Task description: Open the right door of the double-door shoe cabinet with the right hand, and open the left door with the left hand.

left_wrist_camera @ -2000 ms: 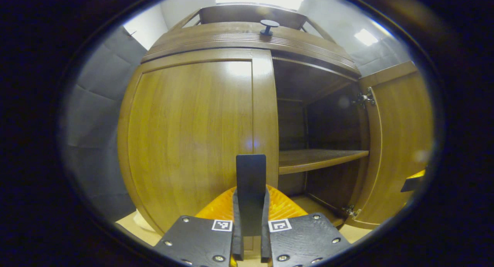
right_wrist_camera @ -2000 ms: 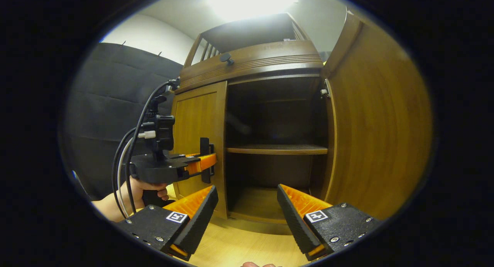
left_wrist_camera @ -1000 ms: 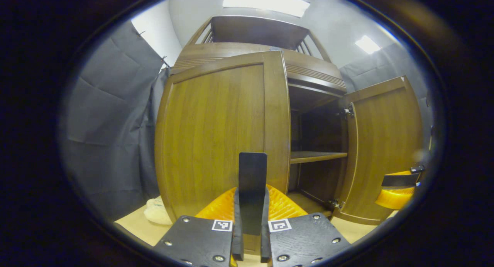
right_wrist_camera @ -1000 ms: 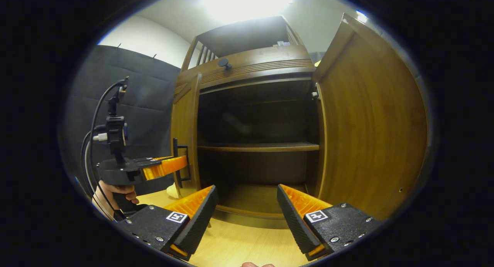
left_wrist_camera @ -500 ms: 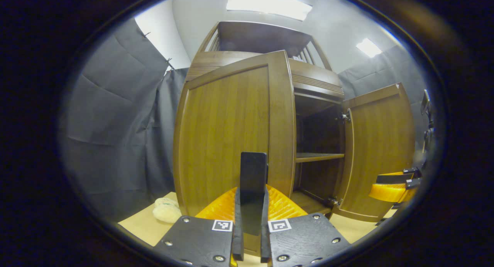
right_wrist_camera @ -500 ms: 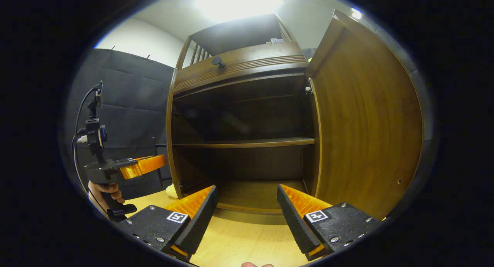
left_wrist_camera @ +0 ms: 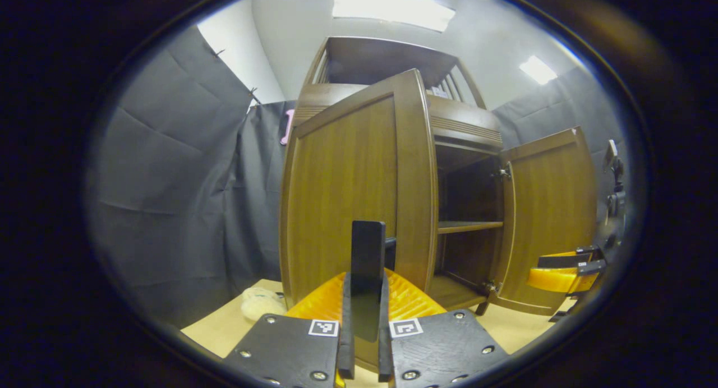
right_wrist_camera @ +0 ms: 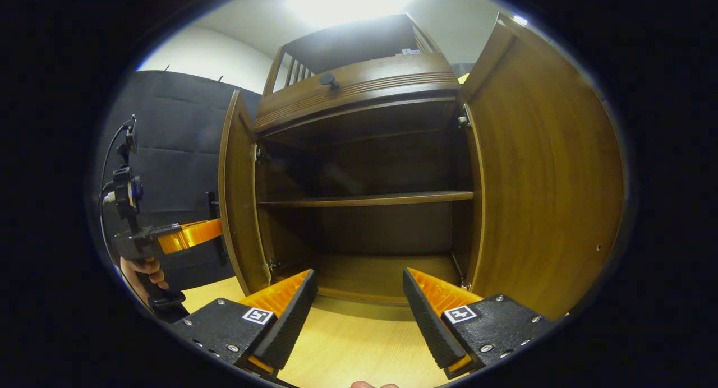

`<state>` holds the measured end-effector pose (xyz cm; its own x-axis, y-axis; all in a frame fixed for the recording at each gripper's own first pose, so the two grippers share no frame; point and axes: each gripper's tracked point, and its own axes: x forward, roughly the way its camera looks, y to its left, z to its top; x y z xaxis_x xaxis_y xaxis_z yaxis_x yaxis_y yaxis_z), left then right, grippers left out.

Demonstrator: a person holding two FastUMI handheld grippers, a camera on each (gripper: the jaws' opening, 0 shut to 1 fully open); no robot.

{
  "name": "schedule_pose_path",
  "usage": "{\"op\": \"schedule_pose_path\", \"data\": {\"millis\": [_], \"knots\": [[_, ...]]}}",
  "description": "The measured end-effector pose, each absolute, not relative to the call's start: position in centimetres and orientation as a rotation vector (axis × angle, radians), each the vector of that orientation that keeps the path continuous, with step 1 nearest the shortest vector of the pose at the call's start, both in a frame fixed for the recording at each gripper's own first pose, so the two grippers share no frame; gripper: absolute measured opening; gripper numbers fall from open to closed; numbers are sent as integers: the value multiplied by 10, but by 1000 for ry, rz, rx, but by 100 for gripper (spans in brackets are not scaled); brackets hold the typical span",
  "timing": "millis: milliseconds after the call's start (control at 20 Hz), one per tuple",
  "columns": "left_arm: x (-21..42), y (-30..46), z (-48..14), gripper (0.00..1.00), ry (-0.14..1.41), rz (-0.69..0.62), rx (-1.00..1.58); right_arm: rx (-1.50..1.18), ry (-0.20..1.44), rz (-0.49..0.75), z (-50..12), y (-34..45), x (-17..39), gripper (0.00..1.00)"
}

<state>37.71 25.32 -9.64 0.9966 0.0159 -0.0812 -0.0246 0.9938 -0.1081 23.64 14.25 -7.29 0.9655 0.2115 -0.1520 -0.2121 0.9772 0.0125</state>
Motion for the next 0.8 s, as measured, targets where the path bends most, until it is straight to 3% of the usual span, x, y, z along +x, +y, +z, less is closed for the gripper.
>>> {"op": "schedule_pose_path", "data": {"millis": [200,250,300,350,400,450,600,650,800], "knots": [[362,274,-98,18,74,32,-118,3,163,222,-74,146,235,95],[357,280,-98,24,73,35,-113,5,161,220,-73,147,236,95],[352,286,-98,18,74,38,-108,9,162,218,-74,147,236,95],[350,292,-102,24,81,39,-110,11,164,215,-75,147,236,95],[346,299,-105,24,88,39,-114,13,169,214,-76,147,236,94],[343,309,-109,10,93,43,-121,13,174,213,-76,148,235,95],[331,348,-112,21,90,90,-130,10,190,208,-79,149,237,94],[321,370,-112,16,89,124,-121,9,193,210,-80,151,237,94],[311,415,-108,16,80,160,-92,6,192,210,-79,151,237,95]]}}
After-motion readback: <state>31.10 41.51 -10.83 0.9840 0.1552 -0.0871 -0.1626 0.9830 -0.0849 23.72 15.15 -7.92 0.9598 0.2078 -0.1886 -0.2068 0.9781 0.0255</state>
